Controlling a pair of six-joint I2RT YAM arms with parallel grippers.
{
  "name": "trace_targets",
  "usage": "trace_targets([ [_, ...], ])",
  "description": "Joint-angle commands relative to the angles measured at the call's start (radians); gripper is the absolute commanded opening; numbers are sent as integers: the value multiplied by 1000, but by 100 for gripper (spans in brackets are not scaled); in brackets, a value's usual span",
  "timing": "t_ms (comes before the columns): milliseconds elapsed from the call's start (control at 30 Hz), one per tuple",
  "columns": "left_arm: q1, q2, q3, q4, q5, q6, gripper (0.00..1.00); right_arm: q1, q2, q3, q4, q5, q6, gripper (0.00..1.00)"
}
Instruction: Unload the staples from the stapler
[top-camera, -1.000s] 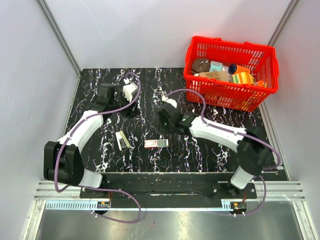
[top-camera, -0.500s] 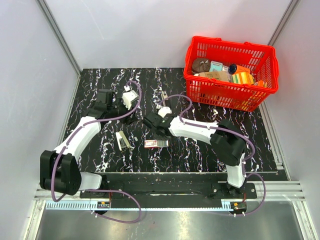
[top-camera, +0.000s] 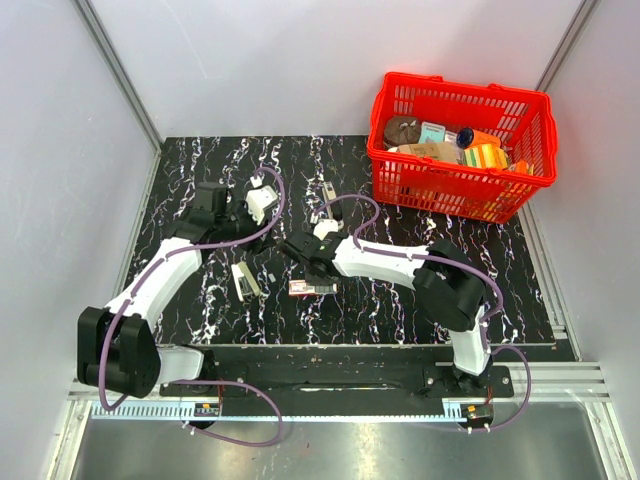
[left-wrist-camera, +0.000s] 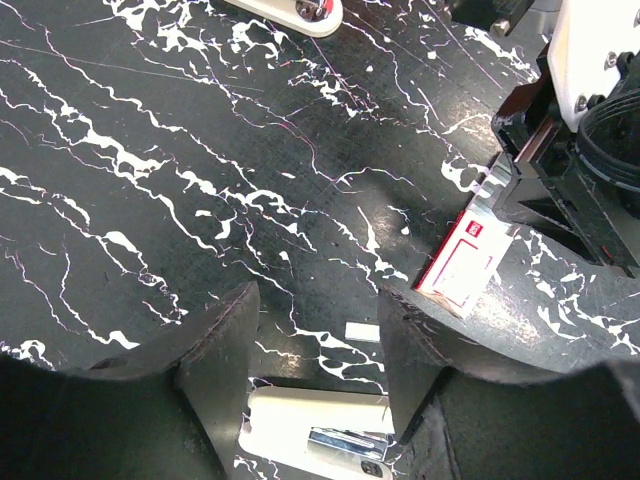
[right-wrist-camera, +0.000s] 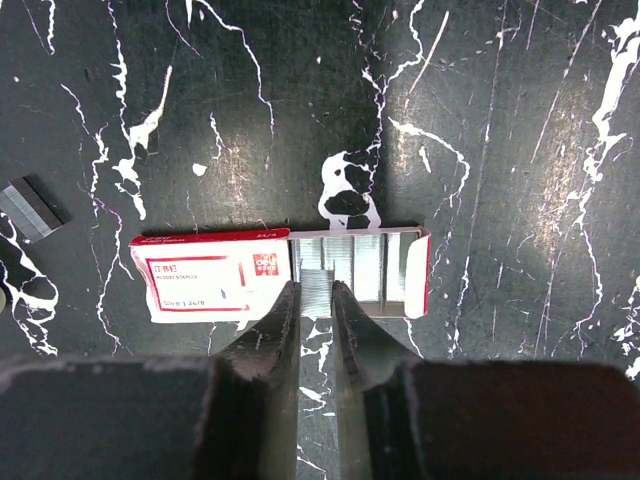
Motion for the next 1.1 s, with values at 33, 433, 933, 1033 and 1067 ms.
trace_targets([
  [33,-11,-51,-16,39,-19,28,56,8,4,13,2,-6,22,0],
  [433,-20,-57,-24,39,-31,35,56,10,-19,-14,1,-23,24,0],
  [933,-32,-66,-33,54,-34,38,56,11,-8,-14,-2,-26,29,0],
  [1033,-32,-69,-39,58,-36,41,56,11,-10,-13,-4,-26,29,0],
  [1067,-34,-72,-41,61,-34,41,56,11,-7,-13,-4,-27,27,0],
])
